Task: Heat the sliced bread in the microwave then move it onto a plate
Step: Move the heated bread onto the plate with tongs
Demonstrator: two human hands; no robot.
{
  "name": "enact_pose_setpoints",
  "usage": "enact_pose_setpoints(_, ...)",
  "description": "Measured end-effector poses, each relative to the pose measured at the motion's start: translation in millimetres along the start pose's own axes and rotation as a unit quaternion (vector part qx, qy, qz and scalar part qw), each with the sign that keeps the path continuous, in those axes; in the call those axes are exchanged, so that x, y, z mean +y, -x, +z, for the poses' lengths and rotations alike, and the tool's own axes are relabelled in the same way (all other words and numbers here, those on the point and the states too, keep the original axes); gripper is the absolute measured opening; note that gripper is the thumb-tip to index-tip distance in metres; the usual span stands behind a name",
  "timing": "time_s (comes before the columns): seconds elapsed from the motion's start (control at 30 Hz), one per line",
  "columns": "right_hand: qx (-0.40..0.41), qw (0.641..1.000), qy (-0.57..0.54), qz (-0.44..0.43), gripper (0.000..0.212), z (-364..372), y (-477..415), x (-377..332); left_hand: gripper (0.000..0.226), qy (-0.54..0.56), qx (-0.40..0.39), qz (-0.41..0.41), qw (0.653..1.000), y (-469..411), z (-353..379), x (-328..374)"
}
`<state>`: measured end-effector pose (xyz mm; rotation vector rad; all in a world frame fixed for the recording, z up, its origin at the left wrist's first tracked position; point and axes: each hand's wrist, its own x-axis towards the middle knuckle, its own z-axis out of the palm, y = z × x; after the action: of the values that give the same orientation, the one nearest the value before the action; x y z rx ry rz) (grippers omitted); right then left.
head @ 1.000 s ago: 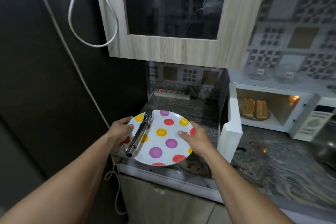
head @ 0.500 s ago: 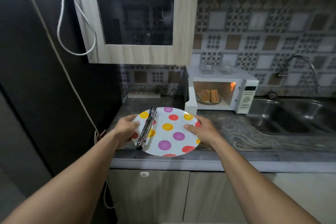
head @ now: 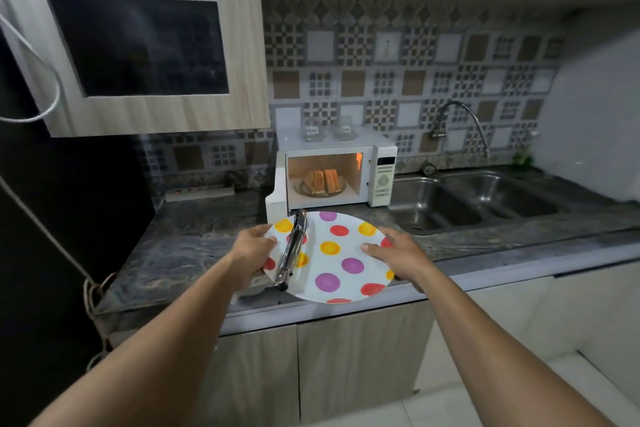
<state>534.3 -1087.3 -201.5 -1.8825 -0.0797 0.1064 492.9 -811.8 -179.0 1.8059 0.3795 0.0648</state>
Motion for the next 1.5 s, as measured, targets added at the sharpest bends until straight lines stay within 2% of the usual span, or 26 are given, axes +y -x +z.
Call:
enact_pose_setpoints(0.33, -0.028, 1.0, -0.002, 0.0, 0.029, -109, -76, 45, 0.028, 0.049, 0.02, -0.02, 0.998, -48, 131, 25)
enact_pose_setpoints(0.6, -0.061, 0.998, 0.013, 0.005, 0.033, -146, -152, 78, 0.029, 0.051, 0.067, -0.02, 0.996, -98, 190, 24)
enact_pose_setpoints(0.73, -0.069, 0.997, 0.015, 0.012, 0.032, -141, -193, 96, 0.024, 0.045, 0.09, -0.02, 0.995, -132, 204, 19)
enact_pose_setpoints(1.13, -0.048, 0.996, 0.051, 0.046, 0.034, -86, -313, 151, 0.035, 0.018, 0.128, -0.062, 0.99, -254, 219, -28)
enact_pose_setpoints(1.27, -0.062, 0.993, 0.085, 0.044, 0.055, -63, -348, 172, 0.041, 0.003, 0.144, -0.099, 0.985, -289, 224, -43)
enact_pose_setpoints(1.37, -0.069, 0.991, 0.099, 0.053, 0.054, -48, -367, 182, 0.04, -0.044, 0.17, -0.124, 0.977, -313, 224, -57)
enact_pose_setpoints(1.5, -0.07, 0.989, 0.117, 0.059, 0.072, -33, -398, 203, 0.045, -0.111, 0.145, -0.123, 0.975, -340, 224, -75)
